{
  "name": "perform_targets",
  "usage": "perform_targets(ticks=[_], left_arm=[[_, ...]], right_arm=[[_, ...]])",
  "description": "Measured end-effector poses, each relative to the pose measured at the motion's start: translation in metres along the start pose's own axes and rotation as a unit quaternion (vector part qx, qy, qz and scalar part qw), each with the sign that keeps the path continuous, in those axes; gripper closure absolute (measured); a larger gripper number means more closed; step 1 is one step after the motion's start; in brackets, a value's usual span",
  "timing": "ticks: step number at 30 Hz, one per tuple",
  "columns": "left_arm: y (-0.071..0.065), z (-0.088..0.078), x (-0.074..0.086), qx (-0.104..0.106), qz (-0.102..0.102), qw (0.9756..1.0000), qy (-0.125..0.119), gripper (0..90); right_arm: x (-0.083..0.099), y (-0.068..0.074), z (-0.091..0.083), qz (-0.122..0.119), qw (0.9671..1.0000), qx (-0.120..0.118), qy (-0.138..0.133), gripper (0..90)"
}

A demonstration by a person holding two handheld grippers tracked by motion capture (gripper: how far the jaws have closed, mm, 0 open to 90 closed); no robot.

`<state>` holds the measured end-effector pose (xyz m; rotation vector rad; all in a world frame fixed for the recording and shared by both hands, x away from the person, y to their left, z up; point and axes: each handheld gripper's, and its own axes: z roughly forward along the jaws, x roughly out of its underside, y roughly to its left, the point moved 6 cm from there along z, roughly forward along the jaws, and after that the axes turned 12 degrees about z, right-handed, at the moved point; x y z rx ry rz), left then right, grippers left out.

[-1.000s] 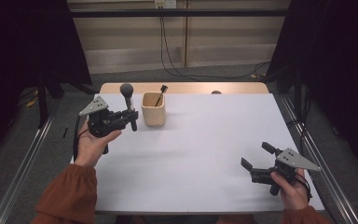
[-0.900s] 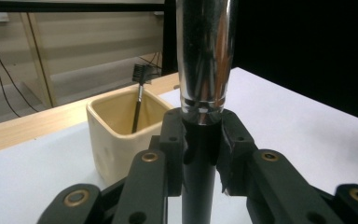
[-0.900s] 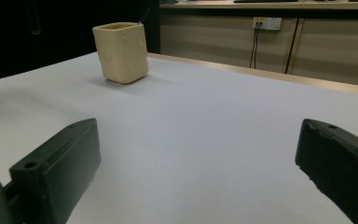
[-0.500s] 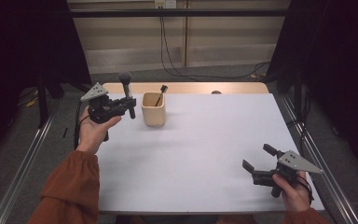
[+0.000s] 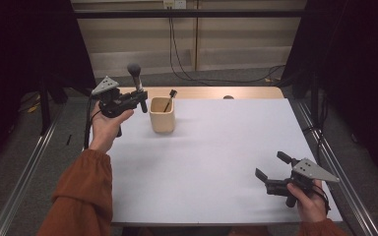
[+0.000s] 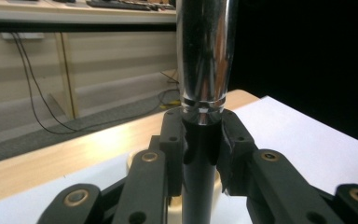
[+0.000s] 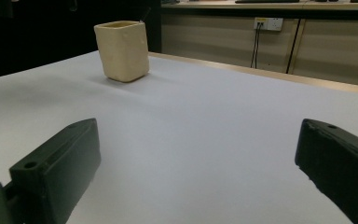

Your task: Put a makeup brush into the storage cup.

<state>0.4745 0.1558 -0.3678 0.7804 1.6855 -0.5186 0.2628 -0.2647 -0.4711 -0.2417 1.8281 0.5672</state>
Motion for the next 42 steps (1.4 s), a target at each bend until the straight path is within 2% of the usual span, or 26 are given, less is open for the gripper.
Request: perform_targets(ticks=[2, 7, 9, 14, 16, 25, 29, 32, 42], left_arm=[[0.001, 0.004, -0.001, -0.005, -0.002, 1.0, -0.002, 74.6], [-0.002, 0.015, -0.002, 0.001, 0.004, 1.0, -0.003, 74.6], [-0.002, 0.02, -0.003, -0.003, 0.007, 1.0, -0.003, 74.6], [-0.002, 0.031, -0.007, -0.003, 0.005, 0.9999, -0.012, 74.6], [-0.002, 0.035, -0.007, -0.004, 0.013, 0.9999, -0.011, 74.6], [-0.003, 0.048, 0.004, -0.004, 0.005, 1.0, 0.001, 74.5], [-0.005, 0.051, 0.006, -0.003, 0.009, 1.0, 0.0, 74.5], [-0.006, 0.054, 0.01, -0.003, 0.021, 0.9997, 0.009, 74.5], [-0.005, 0.061, 0.024, 0.001, 0.025, 0.9993, 0.027, 74.5]], right_arm=[[0.001, 0.0, 0.0, 0.001, 1.0, -0.001, 0.002, 0.0], [0.001, 0.0, 0.0, 0.001, 1.0, -0.002, 0.002, 0.0], [0.001, 0.0, 0.0, 0.003, 1.0, -0.003, 0.003, 0.0], [0.0, 0.0, -0.001, 0.005, 1.0, -0.006, 0.001, 0.0], [0.001, 0.0, -0.001, 0.005, 1.0, -0.006, 0.001, 0.0], [0.002, 0.001, -0.001, 0.007, 0.9999, -0.008, 0.006, 0.0], [0.003, 0.0, -0.001, 0.005, 0.9999, -0.006, 0.009, 0.0], [0.003, 0.0, -0.001, 0.003, 0.9999, -0.006, 0.01, 0.0], [0.003, 0.0, -0.001, 0.001, 0.9999, -0.008, 0.008, 0.0]])
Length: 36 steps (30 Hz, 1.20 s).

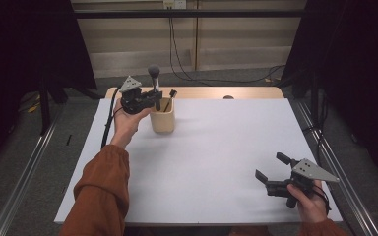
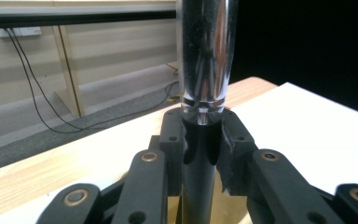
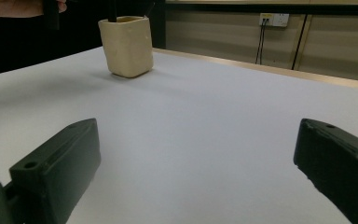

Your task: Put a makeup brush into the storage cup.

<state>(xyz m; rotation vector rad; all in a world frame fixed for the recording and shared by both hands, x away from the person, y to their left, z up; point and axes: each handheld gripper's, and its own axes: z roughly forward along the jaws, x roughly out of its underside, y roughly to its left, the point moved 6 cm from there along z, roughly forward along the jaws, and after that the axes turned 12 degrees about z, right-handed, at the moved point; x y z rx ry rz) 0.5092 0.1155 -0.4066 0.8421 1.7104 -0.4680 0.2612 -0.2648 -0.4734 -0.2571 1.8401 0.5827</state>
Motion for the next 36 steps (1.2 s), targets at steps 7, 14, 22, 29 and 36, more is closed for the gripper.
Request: perform_targets(ticks=[7, 14, 22, 29, 36], left_arm=[[-0.001, 0.004, 0.007, 0.002, 0.001, 0.9999, 0.012, 74.5], [-0.003, 0.009, 0.016, 0.011, 0.001, 0.9997, 0.023, 74.5], [-0.005, 0.013, 0.026, 0.016, -0.003, 0.9994, 0.032, 74.5], [-0.005, 0.014, 0.034, 0.013, -0.003, 0.999, 0.043, 74.5], [-0.006, 0.015, 0.039, 0.013, -0.001, 0.9986, 0.051, 74.4]], right_arm=[[0.001, 0.0, 0.0, 0.0, 1.0, 0.0, 0.001, 0.0], [0.001, 0.001, 0.0, -0.001, 1.0, -0.004, 0.001, 0.0], [0.001, 0.001, 0.001, -0.003, 1.0, -0.006, 0.003, 0.0], [0.003, 0.003, 0.002, -0.002, 0.9999, -0.01, 0.007, 0.0], [0.003, 0.003, 0.002, -0.003, 0.9999, -0.01, 0.007, 0.0]])
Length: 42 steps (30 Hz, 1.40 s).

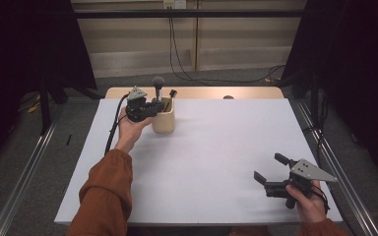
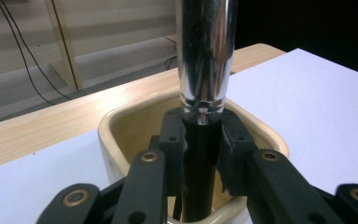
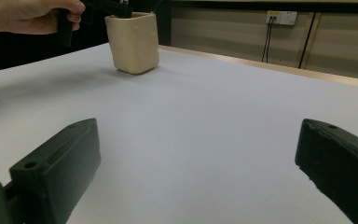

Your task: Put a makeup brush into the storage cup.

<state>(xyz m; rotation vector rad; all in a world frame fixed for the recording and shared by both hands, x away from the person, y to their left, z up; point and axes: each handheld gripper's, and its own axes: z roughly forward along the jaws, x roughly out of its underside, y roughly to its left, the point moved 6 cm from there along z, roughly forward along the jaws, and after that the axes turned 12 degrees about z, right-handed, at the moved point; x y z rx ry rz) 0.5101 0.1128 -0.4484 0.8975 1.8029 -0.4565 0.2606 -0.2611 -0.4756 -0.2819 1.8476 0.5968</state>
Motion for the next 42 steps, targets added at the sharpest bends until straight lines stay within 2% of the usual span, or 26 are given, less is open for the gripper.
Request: perform_targets(ticks=[5, 8, 10, 13, 17, 23, 26, 28, 31, 32, 35, 39, 42], left_arm=[[-0.001, 0.0, 0.002, -0.003, 0.003, 0.9999, 0.012, 74.4], [-0.002, 0.0, 0.002, -0.003, 0.001, 1.0, 0.008, 74.2], [-0.003, 0.0, 0.001, -0.003, 0.006, 0.9999, 0.008, 74.1], [-0.004, 0.002, 0.002, -0.005, -0.005, 0.9999, 0.011, 74.1], [-0.004, 0.002, 0.0, -0.008, -0.003, 0.9999, 0.008, 72.8], [-0.004, -0.002, -0.002, -0.014, 0.0, 0.9999, 0.0, 63.3], [-0.004, -0.004, -0.004, -0.019, -0.002, 0.9998, -0.01, 55.0], [-0.006, -0.005, -0.006, -0.022, -0.003, 0.9997, -0.013, 46.2], [-0.009, -0.006, -0.007, -0.025, 0.003, 0.9996, -0.014, 41.4], [-0.008, -0.008, -0.007, -0.032, 0.004, 0.9994, -0.012, 39.0], [-0.009, -0.011, -0.01, -0.03, 0.0, 0.9994, -0.016, 29.7], [-0.006, -0.015, -0.013, -0.04, -0.002, 0.9991, -0.016, 19.7], [-0.004, -0.017, -0.012, -0.036, -0.02, 0.9991, -0.007, 12.6]], right_arm=[[0.0, 0.0, 0.0, -0.001, 1.0, -0.001, 0.0, 0.0], [0.0, 0.0, 0.0, -0.001, 1.0, -0.002, 0.0, 0.0], [0.0, 0.0, 0.0, -0.001, 1.0, -0.003, 0.001, 0.0], [0.0, 0.001, 0.001, -0.001, 1.0, -0.003, 0.002, 0.0], [0.001, 0.001, 0.001, -0.001, 1.0, -0.005, 0.003, 0.0], [0.001, 0.001, 0.001, -0.001, 1.0, -0.006, 0.003, 0.0], [0.001, 0.001, 0.001, -0.001, 1.0, -0.006, 0.003, 0.0], [0.001, 0.001, 0.001, 0.001, 1.0, -0.006, 0.003, 0.0], [0.001, 0.001, 0.002, 0.003, 1.0, -0.007, 0.002, 0.0], [0.001, 0.001, 0.002, 0.004, 1.0, -0.007, 0.002, 0.0], [0.001, 0.0, 0.002, 0.003, 1.0, -0.008, 0.004, 0.0], [0.002, -0.002, 0.003, 0.005, 0.9999, -0.008, 0.004, 0.0], [0.002, -0.002, 0.005, 0.006, 0.9999, -0.009, 0.005, 0.0]])
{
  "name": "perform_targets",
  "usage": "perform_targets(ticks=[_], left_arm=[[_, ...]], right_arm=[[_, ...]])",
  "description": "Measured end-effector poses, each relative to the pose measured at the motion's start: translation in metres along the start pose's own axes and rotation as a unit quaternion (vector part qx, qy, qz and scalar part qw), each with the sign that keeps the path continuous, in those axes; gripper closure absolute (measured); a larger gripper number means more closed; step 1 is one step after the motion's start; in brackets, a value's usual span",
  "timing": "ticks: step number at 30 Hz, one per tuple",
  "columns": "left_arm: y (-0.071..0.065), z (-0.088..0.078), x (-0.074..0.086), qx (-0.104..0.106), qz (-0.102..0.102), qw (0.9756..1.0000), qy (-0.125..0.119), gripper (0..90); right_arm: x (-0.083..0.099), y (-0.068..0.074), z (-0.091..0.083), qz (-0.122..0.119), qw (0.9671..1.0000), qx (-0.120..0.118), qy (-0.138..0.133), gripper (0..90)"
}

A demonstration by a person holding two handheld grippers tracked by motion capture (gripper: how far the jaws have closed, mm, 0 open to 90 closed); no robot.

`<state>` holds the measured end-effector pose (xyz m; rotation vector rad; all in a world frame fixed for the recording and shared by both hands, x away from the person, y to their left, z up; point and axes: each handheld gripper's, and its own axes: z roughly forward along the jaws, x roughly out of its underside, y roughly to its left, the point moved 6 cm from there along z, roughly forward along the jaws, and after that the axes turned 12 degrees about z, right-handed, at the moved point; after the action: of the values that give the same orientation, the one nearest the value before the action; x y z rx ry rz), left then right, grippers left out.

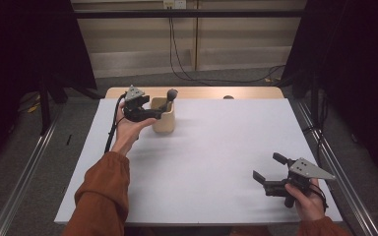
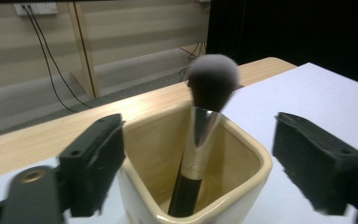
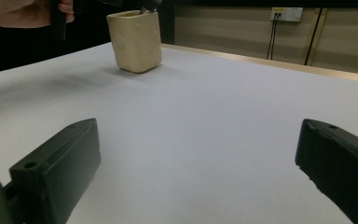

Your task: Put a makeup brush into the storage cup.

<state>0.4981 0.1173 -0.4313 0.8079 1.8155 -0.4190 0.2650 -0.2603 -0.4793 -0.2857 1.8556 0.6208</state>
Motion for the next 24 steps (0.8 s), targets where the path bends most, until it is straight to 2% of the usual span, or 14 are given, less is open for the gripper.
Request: perform_targets(ticks=[3, 8, 12, 17, 21, 24], left_arm=[[0.0, -0.003, 0.001, 0.006, -0.014, 0.9999, 0.003, 9.0], [-0.002, -0.009, 0.003, 0.01, -0.014, 0.9998, -0.009, 5.7], [-0.006, -0.014, 0.003, 0.02, -0.002, 0.9997, -0.013, 3.4], [-0.009, -0.021, 0.004, 0.008, 0.006, 0.9997, -0.02, 2.4], [-0.012, -0.032, 0.003, 0.01, 0.025, 0.9991, -0.033, 2.3], [-0.014, -0.039, 0.001, 0.011, 0.022, 0.9988, -0.042, 2.1]], right_arm=[[0.0, 0.0, 0.001, 0.002, 1.0, 0.002, 0.0, 0.0], [0.0, 0.0, 0.001, 0.0, 1.0, 0.001, -0.001, 0.0], [0.0, -0.001, 0.001, 0.006, 1.0, 0.002, -0.002, 0.0], [-0.001, -0.002, 0.0, 0.006, 1.0, 0.005, -0.005, 0.0], [0.0, 0.0, -0.001, 0.004, 1.0, 0.006, -0.002, 0.0], [-0.001, 0.002, -0.001, 0.001, 1.0, 0.005, -0.004, 0.0]])
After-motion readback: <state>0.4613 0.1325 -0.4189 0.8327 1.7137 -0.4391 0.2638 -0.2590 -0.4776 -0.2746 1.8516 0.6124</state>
